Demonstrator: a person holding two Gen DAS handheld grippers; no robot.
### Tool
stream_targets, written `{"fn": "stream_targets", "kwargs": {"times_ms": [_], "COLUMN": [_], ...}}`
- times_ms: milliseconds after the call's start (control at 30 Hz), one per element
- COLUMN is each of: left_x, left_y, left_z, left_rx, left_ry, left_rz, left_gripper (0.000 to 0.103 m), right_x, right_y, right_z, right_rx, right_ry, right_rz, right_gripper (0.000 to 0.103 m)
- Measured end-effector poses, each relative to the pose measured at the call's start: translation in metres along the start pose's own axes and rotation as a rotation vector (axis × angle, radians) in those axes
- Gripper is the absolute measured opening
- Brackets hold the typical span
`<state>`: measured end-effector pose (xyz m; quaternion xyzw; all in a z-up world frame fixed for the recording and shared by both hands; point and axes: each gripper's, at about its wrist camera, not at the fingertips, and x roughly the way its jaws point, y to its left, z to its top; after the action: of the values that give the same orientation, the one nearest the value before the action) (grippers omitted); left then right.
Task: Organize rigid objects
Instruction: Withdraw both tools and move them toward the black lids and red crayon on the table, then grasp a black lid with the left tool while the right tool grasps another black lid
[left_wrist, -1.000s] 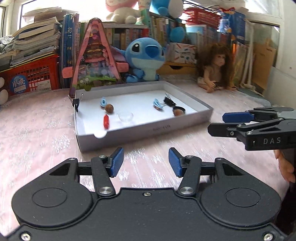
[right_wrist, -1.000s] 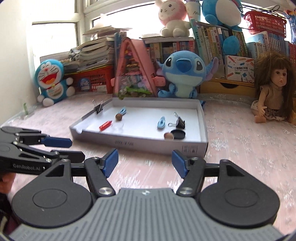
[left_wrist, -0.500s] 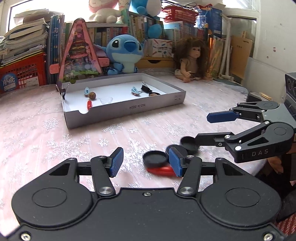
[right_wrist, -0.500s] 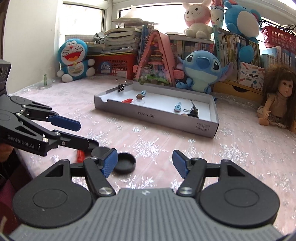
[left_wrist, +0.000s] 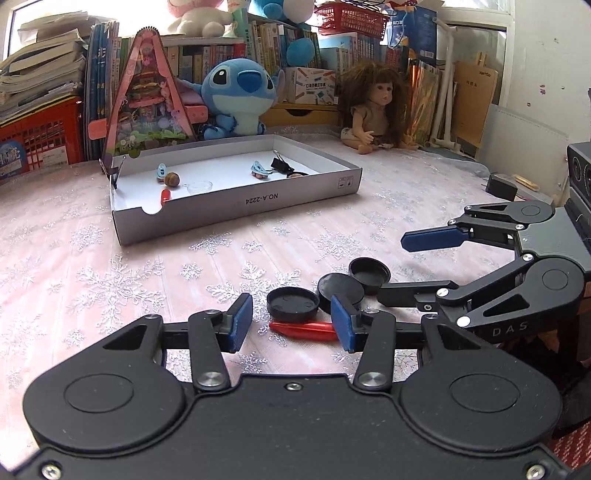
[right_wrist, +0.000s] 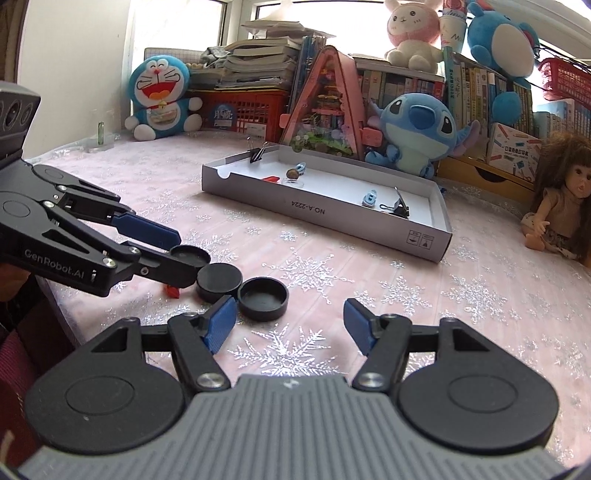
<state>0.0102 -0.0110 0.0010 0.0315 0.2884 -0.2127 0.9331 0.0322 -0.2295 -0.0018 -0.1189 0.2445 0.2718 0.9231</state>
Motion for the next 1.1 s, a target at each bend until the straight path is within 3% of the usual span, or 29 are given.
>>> {"fn": "stream_targets", "kwargs": {"times_ms": [233, 433, 700, 1100], "left_x": [0.0049, 0.0089, 0.0090, 0.0073], "left_y": [0.0026, 0.0017, 0.0024, 0.0043], "left_z": [0.0004, 0.0002, 0.0006, 0.0044], "left_rx": [-0.015, -0.017, -0.018, -0.030], "left_ry": [0.003, 0.002, -0.004, -0.014], "left_rz": [0.017, 0.014, 0.014, 0.011], "left_gripper": [0.043, 0.030, 0.030, 0.030], "right_x": [0.0064, 0.0093, 0.0107, 0.0102], "right_y": [0.0029, 0.0038, 0.0045, 0.0023], "right_z": [0.0020, 0.0028, 0.0036, 0.0082], "right_rx": [0.014, 0.020, 0.018, 0.031], "right_ry": [0.000, 0.007, 0.008, -0.008], "right_rz": [-0.003, 0.008, 0.022, 0.012], "right_gripper": [0.062, 0.054, 0.038, 0.037]}}
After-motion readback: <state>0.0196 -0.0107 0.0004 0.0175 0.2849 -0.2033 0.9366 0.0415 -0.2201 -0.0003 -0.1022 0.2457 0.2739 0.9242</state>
